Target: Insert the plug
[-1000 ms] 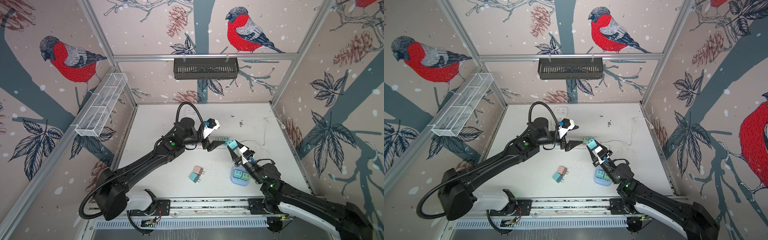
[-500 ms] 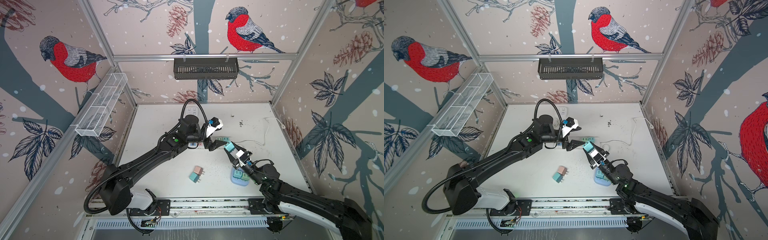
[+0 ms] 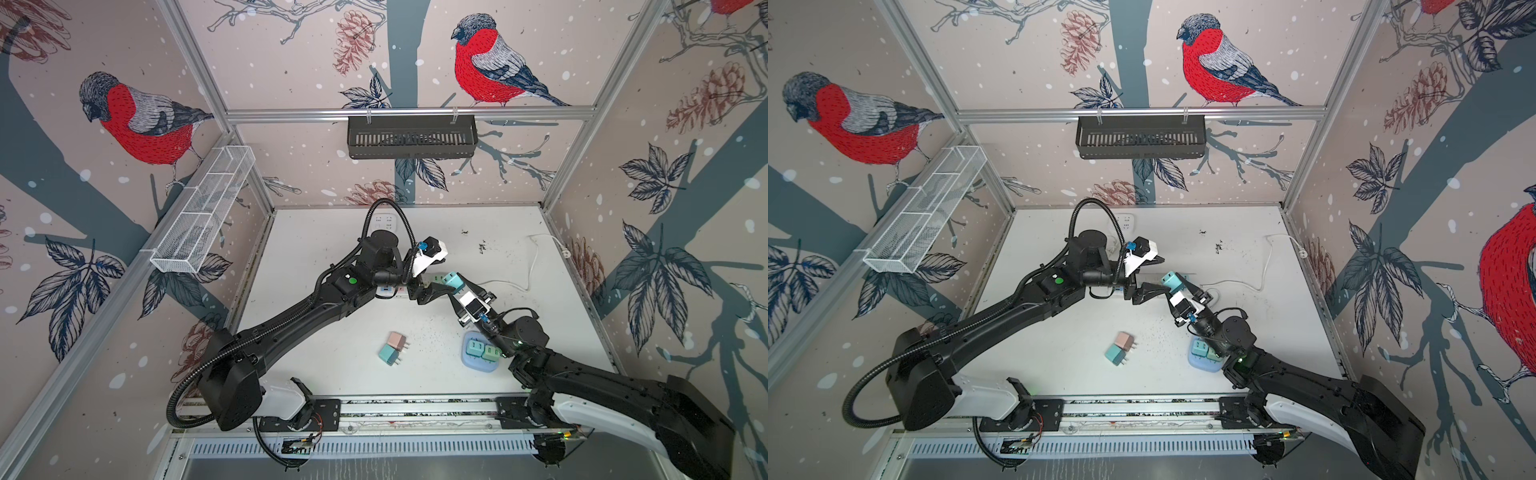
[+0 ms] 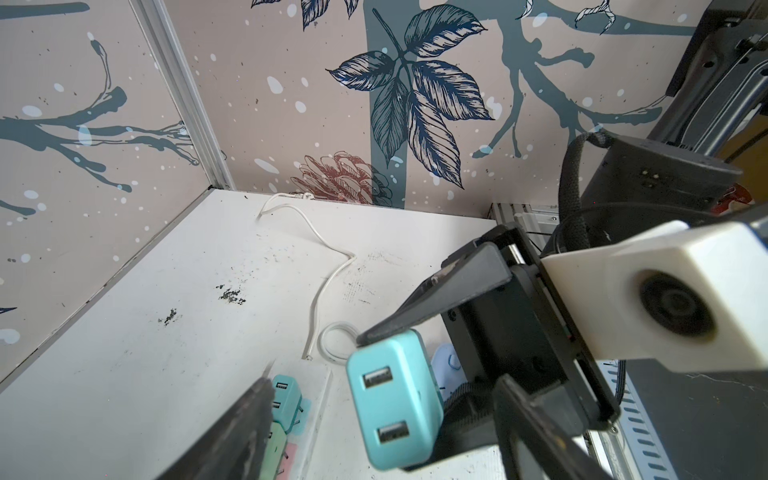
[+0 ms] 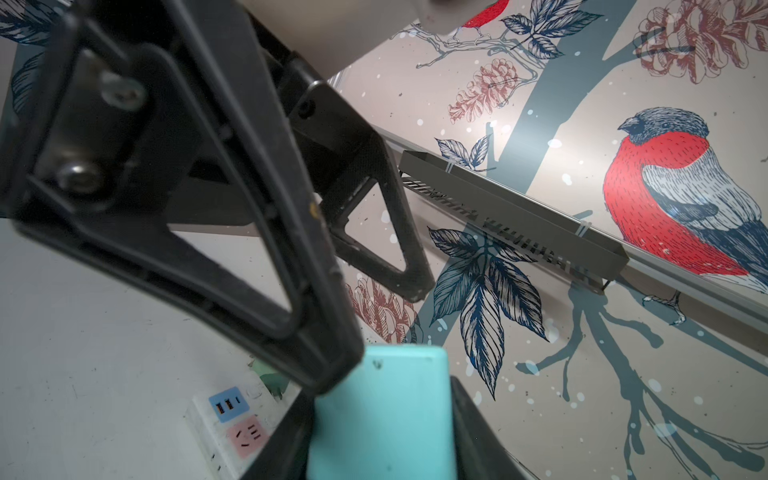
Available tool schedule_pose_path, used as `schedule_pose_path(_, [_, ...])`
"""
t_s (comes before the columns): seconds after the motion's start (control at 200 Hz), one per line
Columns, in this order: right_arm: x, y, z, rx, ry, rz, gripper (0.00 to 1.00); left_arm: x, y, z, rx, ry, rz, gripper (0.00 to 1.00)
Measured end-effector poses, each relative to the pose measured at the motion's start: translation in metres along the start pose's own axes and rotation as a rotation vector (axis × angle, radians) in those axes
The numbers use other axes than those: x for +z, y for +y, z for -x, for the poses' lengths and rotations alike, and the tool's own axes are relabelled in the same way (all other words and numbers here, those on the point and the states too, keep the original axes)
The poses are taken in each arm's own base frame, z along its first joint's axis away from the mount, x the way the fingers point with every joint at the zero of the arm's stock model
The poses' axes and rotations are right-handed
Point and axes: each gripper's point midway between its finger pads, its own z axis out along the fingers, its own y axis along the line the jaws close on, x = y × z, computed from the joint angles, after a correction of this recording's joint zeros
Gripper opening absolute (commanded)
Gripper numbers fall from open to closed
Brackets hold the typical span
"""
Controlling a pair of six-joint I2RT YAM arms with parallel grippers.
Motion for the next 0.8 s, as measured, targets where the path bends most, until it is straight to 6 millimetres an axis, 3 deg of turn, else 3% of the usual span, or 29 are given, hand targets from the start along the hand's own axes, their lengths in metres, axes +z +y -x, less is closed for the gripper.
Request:
schedule_pose_path(0.385, [0.002,-0.004,0.015,-0.043,-0.073,-0.018,0.12,0.006,0.0,-0.005,-0.008,0.029,-0.011,0.77])
schedule_pose_path(0.801, [0.015,-0.001,0.019,-0.068,-0.077,-0.005,0.12,0.011,0.003,-0.001,0.01,0.03,-0.023,0.66])
